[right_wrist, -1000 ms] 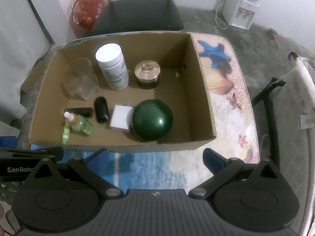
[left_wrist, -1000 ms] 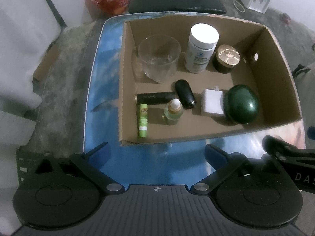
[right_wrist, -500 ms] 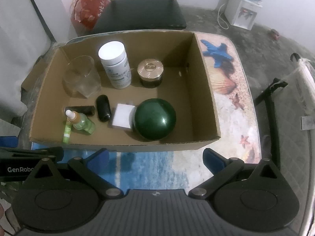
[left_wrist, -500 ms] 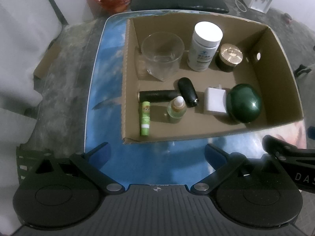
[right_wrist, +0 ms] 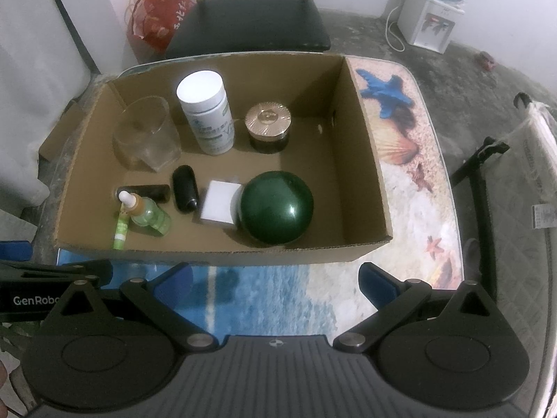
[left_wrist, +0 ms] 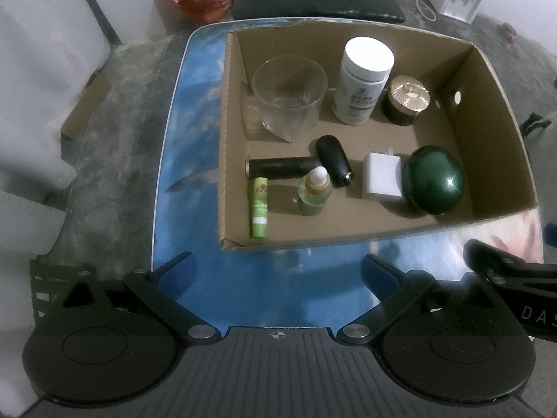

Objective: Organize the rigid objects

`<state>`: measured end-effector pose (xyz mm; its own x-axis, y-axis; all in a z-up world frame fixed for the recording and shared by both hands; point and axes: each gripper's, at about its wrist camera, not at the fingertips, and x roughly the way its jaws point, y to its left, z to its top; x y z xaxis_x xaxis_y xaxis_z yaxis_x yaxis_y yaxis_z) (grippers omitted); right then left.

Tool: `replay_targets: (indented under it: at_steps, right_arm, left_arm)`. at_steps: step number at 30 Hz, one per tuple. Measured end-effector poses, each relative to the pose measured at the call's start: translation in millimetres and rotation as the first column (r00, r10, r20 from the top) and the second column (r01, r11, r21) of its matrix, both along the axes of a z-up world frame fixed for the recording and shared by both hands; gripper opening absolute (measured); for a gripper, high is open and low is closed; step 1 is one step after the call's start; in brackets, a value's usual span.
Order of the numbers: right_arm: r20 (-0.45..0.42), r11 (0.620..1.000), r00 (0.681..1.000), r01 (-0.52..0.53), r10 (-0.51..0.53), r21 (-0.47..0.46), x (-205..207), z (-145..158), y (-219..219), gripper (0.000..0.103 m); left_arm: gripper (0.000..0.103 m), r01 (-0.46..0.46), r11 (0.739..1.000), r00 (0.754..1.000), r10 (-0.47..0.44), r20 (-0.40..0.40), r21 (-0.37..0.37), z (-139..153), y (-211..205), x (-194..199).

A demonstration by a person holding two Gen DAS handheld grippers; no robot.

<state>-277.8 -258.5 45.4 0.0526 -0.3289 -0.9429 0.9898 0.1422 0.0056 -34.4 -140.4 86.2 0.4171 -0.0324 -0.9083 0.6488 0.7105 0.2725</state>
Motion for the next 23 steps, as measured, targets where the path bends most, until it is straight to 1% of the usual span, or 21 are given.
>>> replay_targets:
  at_steps: [23]
  right_arm:
    - [-0.001, 1.0, 1.0, -0.009, 0.009, 0.003, 4.7, -1.9, 0.7, 0.103]
  left_arm:
    - [0.101, -0.001, 1.0, 1.0, 0.001, 0.013, 0.006, 1.0, 0.8, 1.0]
